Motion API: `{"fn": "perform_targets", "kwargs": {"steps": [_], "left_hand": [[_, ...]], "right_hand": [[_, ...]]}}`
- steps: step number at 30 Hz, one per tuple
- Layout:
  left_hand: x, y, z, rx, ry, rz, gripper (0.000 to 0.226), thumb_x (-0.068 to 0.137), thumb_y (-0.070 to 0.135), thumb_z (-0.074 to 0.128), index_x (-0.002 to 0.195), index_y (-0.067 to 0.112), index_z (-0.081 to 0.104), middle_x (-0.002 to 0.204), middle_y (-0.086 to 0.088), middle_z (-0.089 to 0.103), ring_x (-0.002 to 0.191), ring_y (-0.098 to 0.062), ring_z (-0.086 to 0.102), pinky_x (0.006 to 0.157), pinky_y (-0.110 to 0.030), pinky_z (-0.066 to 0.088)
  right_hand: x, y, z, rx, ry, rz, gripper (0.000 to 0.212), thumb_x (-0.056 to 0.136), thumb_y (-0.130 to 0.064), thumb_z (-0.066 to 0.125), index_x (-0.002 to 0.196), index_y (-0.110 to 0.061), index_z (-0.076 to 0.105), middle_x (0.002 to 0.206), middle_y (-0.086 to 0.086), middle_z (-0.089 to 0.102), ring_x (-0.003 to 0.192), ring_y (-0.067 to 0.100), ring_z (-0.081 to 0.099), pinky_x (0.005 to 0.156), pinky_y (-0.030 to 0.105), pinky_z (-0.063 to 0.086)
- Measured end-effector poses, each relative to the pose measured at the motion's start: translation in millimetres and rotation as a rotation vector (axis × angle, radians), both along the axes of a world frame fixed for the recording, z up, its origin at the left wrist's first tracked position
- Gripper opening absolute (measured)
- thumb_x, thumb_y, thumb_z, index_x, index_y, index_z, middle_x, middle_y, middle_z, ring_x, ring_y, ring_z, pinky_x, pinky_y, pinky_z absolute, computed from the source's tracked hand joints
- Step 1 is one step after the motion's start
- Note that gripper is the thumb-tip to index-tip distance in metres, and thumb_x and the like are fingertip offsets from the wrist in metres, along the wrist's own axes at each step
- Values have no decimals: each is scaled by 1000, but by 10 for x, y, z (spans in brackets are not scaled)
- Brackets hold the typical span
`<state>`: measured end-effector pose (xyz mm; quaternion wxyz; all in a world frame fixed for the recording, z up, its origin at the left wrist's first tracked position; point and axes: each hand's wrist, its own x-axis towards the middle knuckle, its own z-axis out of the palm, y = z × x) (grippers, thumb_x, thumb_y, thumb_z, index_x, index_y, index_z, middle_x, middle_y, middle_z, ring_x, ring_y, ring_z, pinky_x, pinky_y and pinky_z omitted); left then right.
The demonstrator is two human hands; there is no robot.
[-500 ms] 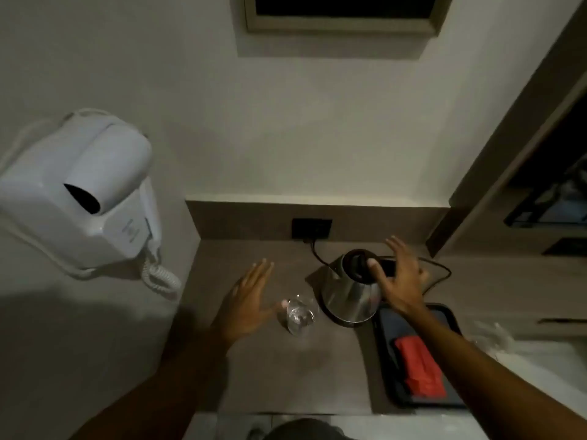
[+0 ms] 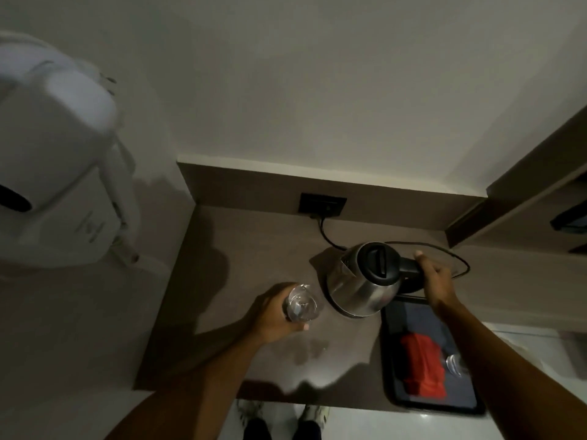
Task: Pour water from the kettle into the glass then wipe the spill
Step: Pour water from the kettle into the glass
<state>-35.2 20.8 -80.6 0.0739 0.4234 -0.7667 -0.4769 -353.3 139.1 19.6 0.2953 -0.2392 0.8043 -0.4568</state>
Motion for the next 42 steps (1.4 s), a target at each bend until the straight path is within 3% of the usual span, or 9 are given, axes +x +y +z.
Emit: {"fn": "perform_targets", "kwargs": {"steps": [3, 7, 11, 15, 19, 28, 34, 38, 42], "left_hand": [[-34, 11, -15, -4, 17, 26, 92, 50, 50, 92, 132, 35, 53, 128, 13, 62, 117, -10, 60, 96, -29, 54], [-41, 6, 0, -18, 0, 16, 95, 49, 61, 84, 134, 36, 51, 129, 12, 63, 119, -10, 59, 97, -32, 54], [-33, 4, 10, -65, -16, -4, 90, 54, 56, 87, 134, 35, 51, 129, 11, 64, 118, -8, 59, 97, -28, 54], [-40, -21, -5, -60, -40, -12, 87, 57, 52, 89, 134, 33, 53, 127, 10, 66, 116, -9, 61, 94, -23, 54], [-56, -21, -55, 26, -79, -8, 89, 64, 39, 91, 142, 26, 50, 132, 4, 64, 121, -12, 58, 88, -13, 43], [-63, -26, -71, 49, -78, 5, 87, 64, 33, 92, 141, 21, 52, 131, -1, 65, 121, -17, 59, 95, -22, 47], [-70, -13, -68, 96, -99, 22, 94, 62, 42, 91, 144, 27, 48, 137, -3, 60, 130, -25, 52, 102, -44, 51], [-61, -24, -86, 49, -88, 3, 90, 63, 43, 90, 142, 26, 50, 133, -1, 64, 123, -20, 58, 99, -38, 53], [-53, -23, -81, 21, -87, -11, 89, 66, 42, 89, 144, 26, 48, 134, 0, 63, 124, -19, 58, 100, -32, 51]], "right_hand": [[-49, -51, -57, 1, -1, 5, 52, 102, -32, 45, 75, 9, 62, 74, 29, 64, 69, 34, 63, 69, 40, 51], [-5, -133, -26, 7, 85, -1, 48, 102, -24, 46, 57, -9, 53, 45, -3, 57, 46, 10, 53, 53, 25, 44], [95, -270, 191, -2, 254, 111, 47, 99, -21, 52, 53, -12, 56, 52, 6, 53, 48, 17, 47, 54, 29, 38], [175, -376, 383, 23, 408, 288, 38, 94, -32, 56, 63, -13, 65, 58, 10, 64, 53, 29, 62, 52, 42, 53], [284, -469, 546, 23, 626, 422, 45, 83, -49, 50, 51, -17, 58, 44, 0, 55, 40, 19, 52, 42, 32, 44], [525, -519, 617, 40, 912, 551, 46, 81, -47, 49, 47, -17, 53, 40, -3, 49, 35, 13, 44, 41, 23, 35], [651, -583, 680, 91, 1076, 580, 49, 81, -51, 47, 46, -17, 55, 40, -2, 48, 34, 15, 42, 40, 22, 32], [679, -610, 734, 157, 1114, 580, 54, 82, -55, 42, 45, -17, 51, 39, -2, 45, 33, 16, 40, 40, 25, 39], [711, -626, 823, 168, 1200, 603, 55, 82, -55, 40, 43, -17, 50, 38, -1, 46, 33, 17, 39, 48, 16, 18]]}}
